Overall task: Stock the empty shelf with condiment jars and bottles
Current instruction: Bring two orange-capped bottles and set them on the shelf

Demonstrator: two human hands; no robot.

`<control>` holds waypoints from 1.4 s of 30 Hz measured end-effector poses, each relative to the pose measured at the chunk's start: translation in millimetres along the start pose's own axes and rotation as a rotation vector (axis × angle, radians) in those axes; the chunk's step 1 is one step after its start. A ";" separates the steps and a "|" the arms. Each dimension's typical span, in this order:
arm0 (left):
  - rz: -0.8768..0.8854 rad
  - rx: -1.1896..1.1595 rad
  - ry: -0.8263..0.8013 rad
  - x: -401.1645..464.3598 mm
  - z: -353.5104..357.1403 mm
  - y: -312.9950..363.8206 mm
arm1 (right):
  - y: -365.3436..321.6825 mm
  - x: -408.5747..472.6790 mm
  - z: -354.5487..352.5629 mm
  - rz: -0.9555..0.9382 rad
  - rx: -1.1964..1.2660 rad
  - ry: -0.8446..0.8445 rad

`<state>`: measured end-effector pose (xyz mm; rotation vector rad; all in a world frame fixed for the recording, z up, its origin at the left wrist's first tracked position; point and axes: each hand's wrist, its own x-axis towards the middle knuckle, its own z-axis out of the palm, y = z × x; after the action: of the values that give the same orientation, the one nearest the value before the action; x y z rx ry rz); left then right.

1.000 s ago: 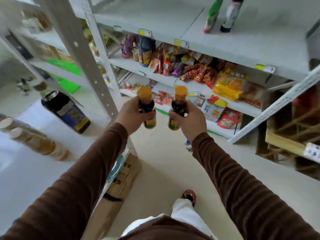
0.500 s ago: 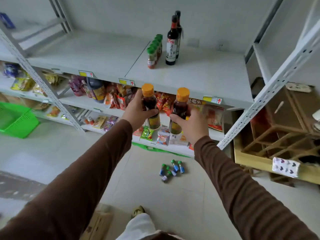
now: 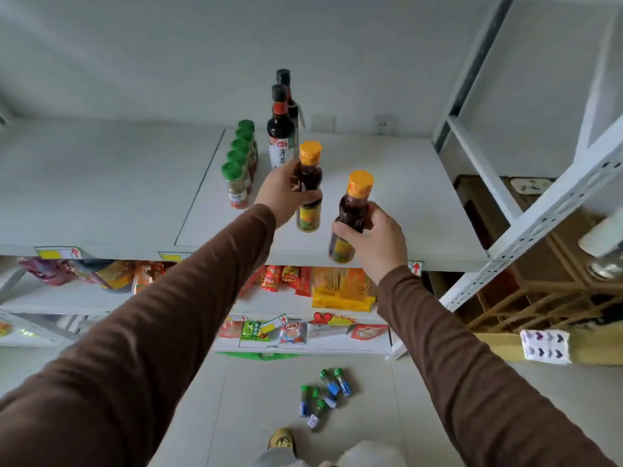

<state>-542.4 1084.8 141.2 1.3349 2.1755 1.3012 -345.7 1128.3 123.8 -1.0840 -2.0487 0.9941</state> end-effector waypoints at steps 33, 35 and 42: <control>-0.141 0.199 -0.179 235.5 75.0 -28.7 | 59.6 212.5 35.6 0.110 0.043 -0.054; -0.166 0.125 -0.193 228.7 73.5 -33.4 | 57.3 216.0 40.5 0.109 0.035 -0.052; -0.286 0.032 -0.246 171.7 66.2 -63.8 | 48.9 231.2 61.2 0.092 -0.036 -0.064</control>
<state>-629.6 1250.9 88.8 1.0801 2.1267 0.9469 -484.4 1326.1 88.6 -1.1884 -2.0908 1.0533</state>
